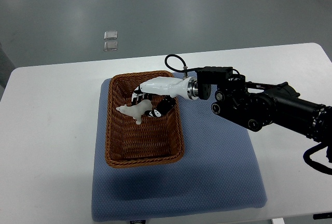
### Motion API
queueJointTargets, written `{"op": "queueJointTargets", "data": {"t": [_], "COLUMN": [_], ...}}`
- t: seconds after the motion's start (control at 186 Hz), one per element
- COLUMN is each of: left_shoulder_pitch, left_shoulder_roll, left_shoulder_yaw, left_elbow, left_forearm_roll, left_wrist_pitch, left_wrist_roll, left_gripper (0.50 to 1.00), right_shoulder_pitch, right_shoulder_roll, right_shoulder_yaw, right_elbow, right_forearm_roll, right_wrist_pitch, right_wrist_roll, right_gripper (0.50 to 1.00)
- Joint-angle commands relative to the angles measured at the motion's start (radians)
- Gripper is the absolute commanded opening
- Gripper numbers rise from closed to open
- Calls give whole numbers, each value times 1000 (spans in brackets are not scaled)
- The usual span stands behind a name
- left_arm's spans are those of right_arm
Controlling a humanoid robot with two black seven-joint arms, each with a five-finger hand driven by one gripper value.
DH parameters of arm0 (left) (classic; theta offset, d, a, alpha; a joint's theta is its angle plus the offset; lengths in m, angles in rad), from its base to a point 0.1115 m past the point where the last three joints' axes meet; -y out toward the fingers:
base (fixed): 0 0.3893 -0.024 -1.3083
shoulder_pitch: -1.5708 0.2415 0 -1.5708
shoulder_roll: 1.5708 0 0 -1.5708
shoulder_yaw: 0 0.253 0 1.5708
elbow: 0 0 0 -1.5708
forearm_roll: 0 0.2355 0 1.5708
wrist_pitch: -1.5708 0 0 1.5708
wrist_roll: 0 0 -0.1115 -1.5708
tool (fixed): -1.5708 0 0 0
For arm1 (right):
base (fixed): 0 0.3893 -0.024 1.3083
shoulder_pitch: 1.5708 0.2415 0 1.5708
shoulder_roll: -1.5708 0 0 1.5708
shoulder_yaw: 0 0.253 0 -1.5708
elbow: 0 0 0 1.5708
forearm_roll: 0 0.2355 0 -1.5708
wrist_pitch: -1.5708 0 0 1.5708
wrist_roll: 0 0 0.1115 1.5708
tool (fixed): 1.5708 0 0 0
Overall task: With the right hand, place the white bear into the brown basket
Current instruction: 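Lift the bear with the right hand and carry it over the basket, then lower the bear into the basket and open the right hand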
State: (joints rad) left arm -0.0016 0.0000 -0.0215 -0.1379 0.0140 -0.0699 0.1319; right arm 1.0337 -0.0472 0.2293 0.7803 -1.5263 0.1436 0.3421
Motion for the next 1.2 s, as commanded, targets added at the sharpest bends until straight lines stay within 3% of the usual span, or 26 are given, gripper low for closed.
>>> {"op": "queueJointTargets", "data": {"t": [0.0, 0.242, 0.291, 0.484, 0.554, 0.781, 0.926, 0.99, 1.195], "left_shoulder_pitch": [0, 0, 0, 0, 0, 0, 0, 0, 0], "left_shoulder_roll": [0, 0, 0, 0, 0, 0, 0, 0, 0], "left_shoulder_yaw": [0, 0, 0, 0, 0, 0, 0, 0, 0], "left_elbow": [0, 0, 0, 0, 0, 0, 0, 0, 0], "left_forearm_roll": [0, 0, 0, 0, 0, 0, 0, 0, 0], "left_wrist_pitch": [-1, 1, 1, -1, -1, -1, 1, -1, 1], "left_wrist_roll": [0, 0, 0, 0, 0, 0, 0, 0, 0], "left_gripper": [1000, 1000, 1000, 1000, 1000, 1000, 1000, 1000, 1000], "right_shoulder_pitch": [-1, -7, -7, -7, -8, -7, -1, 0, -12], "right_shoulder_roll": [3, 1, 3, 1, 3, 1, -8, -22, -99], "right_shoulder_yaw": [-8, -8, -8, -7, -7, -5, 7, 19, 134], "right_elbow": [-15, -18, -18, -18, -18, -16, -12, -7, 31], "right_forearm_roll": [0, 0, 0, 2, 2, 5, 21, 26, 149], "right_wrist_pitch": [-6, -16, -16, -19, -19, -18, -12, -15, -4], "right_wrist_roll": [0, 0, 0, 0, 1, 1, 3, 8, 11], "right_gripper": [568, 611, 648, 693, 752, 774, 825, 858, 879]}}
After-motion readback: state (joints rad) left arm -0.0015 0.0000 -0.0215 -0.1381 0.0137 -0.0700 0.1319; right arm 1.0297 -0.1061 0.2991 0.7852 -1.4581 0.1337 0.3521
